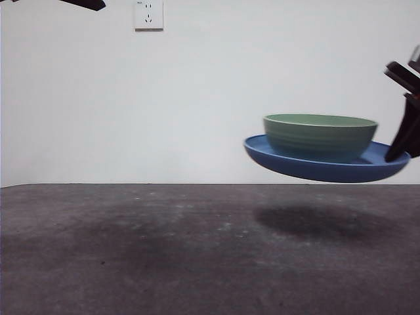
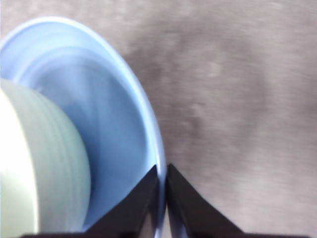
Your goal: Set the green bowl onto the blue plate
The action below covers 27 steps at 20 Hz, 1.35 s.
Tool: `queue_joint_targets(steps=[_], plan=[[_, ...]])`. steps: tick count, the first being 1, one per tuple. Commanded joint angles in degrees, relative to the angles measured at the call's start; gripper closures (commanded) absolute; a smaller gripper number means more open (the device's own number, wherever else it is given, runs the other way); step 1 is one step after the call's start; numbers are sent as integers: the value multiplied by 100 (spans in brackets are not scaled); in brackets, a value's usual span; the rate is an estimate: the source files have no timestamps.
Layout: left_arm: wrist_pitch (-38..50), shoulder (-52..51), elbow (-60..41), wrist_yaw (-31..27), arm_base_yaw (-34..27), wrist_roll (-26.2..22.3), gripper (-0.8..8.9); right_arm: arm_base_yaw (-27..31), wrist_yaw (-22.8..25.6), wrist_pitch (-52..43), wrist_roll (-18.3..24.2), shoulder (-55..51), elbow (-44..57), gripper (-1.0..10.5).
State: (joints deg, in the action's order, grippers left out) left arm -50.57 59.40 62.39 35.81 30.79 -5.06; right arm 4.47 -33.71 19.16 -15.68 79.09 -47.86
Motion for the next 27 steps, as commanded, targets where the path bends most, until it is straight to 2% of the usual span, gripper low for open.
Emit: queue_joint_targets(steps=[1, 5, 10, 14, 22, 27], plan=[[50, 42, 37, 24, 35, -72, 564, -295, -68, -166, -343, 22, -59, 941], [50, 42, 37, 24, 35, -72, 564, -999, 398, -485, -669, 37, -59, 941], [55, 42, 37, 24, 35, -72, 564, -1784, 682, -1034, -1113, 455, -85, 941], [57, 42, 37, 24, 35, -72, 564, -2218, 859, -1213, -1220, 1073, -356, 941], [46, 42, 37, 24, 35, -70, 564, -2568, 990, -1335, -1346, 2256, -1021, 941], [48, 42, 37, 24, 35, -72, 564, -2568, 1141, -1294, -1342, 2350, -1036, 941]])
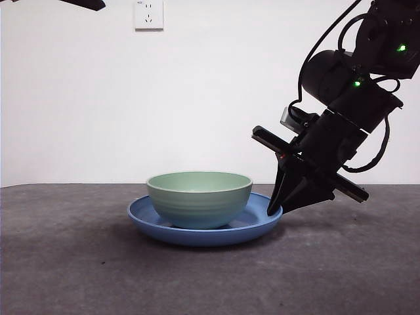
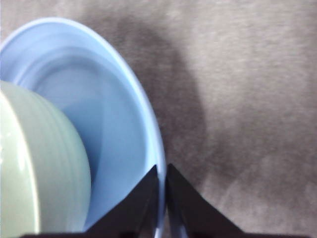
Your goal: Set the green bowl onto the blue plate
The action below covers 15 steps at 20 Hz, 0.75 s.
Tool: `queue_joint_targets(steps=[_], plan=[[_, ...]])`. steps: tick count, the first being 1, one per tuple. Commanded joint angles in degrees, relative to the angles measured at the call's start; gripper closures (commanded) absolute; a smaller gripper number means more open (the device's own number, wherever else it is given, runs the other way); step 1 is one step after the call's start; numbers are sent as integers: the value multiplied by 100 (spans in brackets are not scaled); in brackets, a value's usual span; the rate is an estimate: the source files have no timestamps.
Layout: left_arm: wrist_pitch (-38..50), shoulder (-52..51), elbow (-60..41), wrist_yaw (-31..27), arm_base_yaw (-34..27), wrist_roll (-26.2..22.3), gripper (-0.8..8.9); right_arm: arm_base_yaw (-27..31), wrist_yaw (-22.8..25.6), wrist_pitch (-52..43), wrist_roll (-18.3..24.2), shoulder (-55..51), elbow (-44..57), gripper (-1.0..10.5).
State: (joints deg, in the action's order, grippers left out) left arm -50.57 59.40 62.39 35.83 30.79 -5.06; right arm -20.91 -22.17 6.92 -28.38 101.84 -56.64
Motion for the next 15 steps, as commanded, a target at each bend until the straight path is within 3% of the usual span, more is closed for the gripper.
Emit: queue_joint_targets(steps=[1, 6, 12, 15], plan=[[46, 42, 37, 22, 35, -70, 564, -28, -22, -68, -72, 74, -157, 941], [44, 42, 37, 22, 35, -70, 564, -35, -22, 20, -74, 74, -157, 772], [44, 42, 37, 22, 35, -70, 564, -22, 129, 175, -46, -221, -157, 771], [44, 42, 37, 22, 35, -70, 564, -22, 402, 525, 254, -796, -157, 771]])
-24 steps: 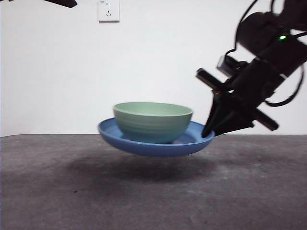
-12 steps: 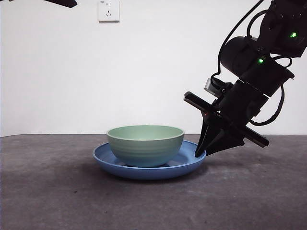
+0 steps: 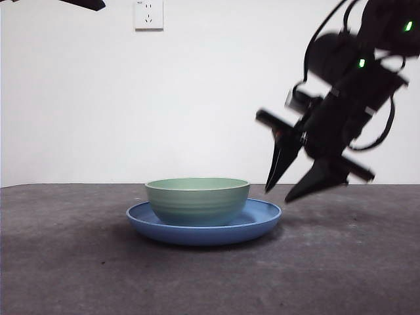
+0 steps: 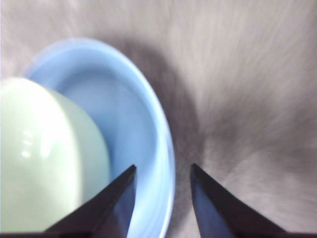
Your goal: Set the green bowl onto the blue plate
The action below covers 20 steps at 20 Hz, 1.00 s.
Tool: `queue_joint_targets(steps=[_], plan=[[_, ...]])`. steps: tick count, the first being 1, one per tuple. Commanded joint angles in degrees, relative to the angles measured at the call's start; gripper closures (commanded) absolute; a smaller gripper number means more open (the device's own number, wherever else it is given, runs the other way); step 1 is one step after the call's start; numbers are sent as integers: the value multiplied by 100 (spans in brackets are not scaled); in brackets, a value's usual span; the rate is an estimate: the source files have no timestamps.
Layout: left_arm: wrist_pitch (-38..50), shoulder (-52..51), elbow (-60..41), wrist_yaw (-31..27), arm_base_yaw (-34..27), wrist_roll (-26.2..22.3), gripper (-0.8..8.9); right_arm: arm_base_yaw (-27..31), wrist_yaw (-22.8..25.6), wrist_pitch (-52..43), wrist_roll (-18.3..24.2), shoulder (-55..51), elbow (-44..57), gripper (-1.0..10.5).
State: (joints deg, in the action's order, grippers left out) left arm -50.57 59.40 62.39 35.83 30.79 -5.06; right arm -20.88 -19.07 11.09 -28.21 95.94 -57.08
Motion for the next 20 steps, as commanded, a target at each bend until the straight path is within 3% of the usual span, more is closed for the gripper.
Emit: queue_joint_targets(steps=[1, 10, 20], plan=[[44, 42, 37, 22, 35, -72, 564, -26, 120, 293, 389, -459, -114, 770], [44, 42, 37, 20, 35, -74, 564, -249, 61, 2557, 1698, -3091, -114, 771], [44, 42, 37, 20, 35, -72, 564, -466, -476, 4253, 2118, -4435, -114, 771]])
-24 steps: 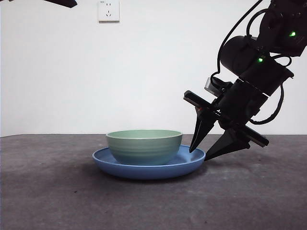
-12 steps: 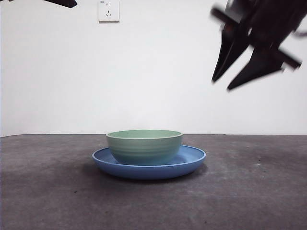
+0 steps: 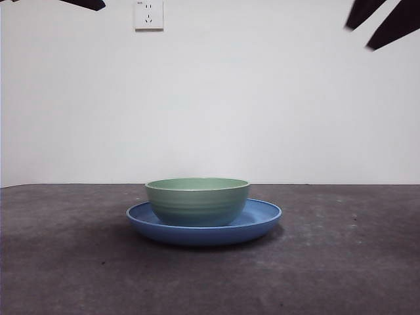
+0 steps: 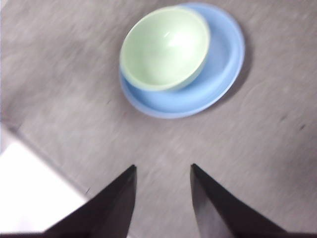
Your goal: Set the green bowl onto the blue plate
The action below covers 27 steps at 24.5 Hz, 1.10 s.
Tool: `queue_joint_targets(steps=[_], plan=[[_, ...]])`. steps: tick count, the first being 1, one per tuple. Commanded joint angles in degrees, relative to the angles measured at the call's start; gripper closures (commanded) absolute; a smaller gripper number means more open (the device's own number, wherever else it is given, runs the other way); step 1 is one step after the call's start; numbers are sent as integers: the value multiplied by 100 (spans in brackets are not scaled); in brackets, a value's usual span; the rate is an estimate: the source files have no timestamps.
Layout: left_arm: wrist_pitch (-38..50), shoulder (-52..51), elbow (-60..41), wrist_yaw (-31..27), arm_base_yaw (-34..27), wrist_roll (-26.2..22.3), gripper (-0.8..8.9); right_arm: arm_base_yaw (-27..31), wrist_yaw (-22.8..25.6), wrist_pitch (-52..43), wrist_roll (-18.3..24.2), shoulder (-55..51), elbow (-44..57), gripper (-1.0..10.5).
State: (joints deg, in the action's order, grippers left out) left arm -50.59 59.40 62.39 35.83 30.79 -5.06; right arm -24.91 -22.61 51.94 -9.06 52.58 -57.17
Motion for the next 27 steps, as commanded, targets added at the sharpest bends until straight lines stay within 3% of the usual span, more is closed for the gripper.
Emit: queue_joint_targets(steps=[1, 21, 22, 26, 27], plan=[[46, 42, 37, 20, 35, -72, 564, -79, -190, 284, 232, -181, -105, 771], [46, 42, 37, 20, 35, -72, 574, -94, -332, 555, 352, -739, -105, 772], [46, 42, 37, 20, 35, -72, 591, -94, -332, 557, 352, -737, -105, 783], [46, 42, 37, 20, 35, -72, 811, -94, -330, 577, 352, -737, -105, 941], [46, 42, 37, 20, 35, -72, 805, -94, -328, 573, 354, -737, -105, 941]])
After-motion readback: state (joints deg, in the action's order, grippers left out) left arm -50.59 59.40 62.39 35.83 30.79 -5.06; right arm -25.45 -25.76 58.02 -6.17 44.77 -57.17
